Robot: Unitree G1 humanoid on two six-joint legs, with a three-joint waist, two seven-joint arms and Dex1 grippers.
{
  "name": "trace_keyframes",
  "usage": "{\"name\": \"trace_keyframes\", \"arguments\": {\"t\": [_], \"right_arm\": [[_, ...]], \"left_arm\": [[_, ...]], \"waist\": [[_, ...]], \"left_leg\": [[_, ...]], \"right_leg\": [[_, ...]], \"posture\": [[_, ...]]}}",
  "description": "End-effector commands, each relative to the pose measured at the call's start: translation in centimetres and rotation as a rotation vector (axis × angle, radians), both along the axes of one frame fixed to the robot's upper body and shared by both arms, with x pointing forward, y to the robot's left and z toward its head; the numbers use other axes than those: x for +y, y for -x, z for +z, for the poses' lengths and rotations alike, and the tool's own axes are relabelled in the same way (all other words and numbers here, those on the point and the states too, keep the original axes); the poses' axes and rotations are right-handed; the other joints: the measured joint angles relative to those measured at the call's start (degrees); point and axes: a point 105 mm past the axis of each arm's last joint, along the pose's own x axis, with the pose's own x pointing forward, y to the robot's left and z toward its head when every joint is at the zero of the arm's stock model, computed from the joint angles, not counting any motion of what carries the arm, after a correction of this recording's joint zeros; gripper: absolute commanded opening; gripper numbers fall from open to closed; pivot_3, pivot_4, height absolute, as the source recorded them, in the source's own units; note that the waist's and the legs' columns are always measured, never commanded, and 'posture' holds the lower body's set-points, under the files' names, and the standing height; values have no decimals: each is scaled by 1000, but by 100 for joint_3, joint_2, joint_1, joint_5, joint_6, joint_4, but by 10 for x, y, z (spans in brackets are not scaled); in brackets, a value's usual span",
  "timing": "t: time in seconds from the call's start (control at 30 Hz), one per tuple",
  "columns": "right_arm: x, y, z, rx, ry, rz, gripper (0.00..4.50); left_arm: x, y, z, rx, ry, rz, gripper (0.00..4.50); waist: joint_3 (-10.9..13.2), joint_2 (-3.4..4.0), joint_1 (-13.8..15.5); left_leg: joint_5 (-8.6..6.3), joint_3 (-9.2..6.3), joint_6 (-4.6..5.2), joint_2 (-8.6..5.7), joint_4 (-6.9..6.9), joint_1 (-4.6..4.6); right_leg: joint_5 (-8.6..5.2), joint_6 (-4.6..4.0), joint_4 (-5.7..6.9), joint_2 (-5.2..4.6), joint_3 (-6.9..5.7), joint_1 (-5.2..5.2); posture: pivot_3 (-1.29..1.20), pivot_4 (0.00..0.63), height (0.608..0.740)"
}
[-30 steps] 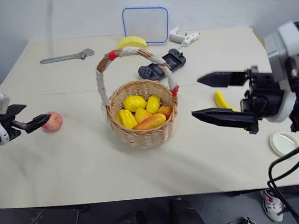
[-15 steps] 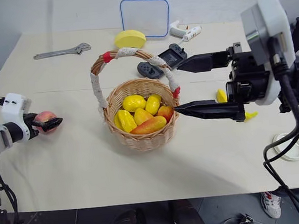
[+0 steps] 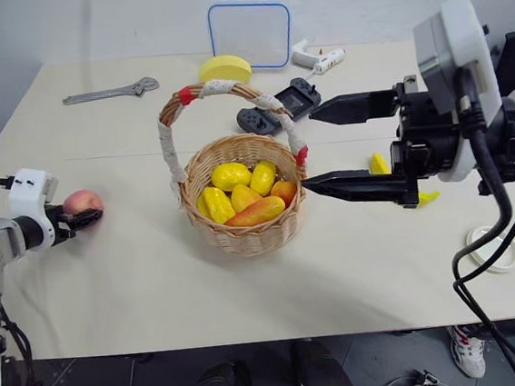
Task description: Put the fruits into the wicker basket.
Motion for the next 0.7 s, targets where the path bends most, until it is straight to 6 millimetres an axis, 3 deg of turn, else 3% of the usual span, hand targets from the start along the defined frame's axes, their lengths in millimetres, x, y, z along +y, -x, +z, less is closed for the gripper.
{"name": "trace_keyframes", "arguments": {"t": [0.03,0.1,0.17,0.33,0.53,0.7], "right_arm": [[-8,6,11,-61,-18,-35,4500],[-12,7,9,-52,-24,-58,4500],[-17,7,6,-39,-32,-88,4500],[-30,10,-6,26,-45,-152,4500],[-36,35,-20,106,-33,-105,4500],[-32,38,-24,101,-38,-120,4500]], "left_arm": [[-8,22,39,-71,35,-150,2631],[-28,44,58,-77,81,-319,2631],[-62,75,75,-63,111,-555,2631],[-123,128,102,-32,211,-937,2631],[-176,103,99,-82,157,-974,2631],[-211,60,97,-134,198,-874,2631]], "waist": [[0,-2,-18],[-1,-1,-4],[-1,-4,-3],[-1,2,52],[1,17,70],[2,14,17]], "left_leg": [[0,0,-1,4,-1,-3],[-1,-1,-3,3,-1,-3],[-1,-5,-3,4,-2,-10],[-3,-7,0,-5,-3,13],[3,-18,10,-12,-4,56],[11,-22,41,-8,-7,94]], "right_leg": [[0,0,-2,2,0,-3],[-2,-4,-3,0,-2,-2],[-3,-4,-7,-1,-3,-6],[-6,-8,-12,-11,-7,20],[5,9,-10,-1,-4,71],[32,27,-52,12,2,132]], "posture": [[0,150,740],[0,150,740],[0,150,740],[0,150,740],[0,150,740],[0,150,740]]}}
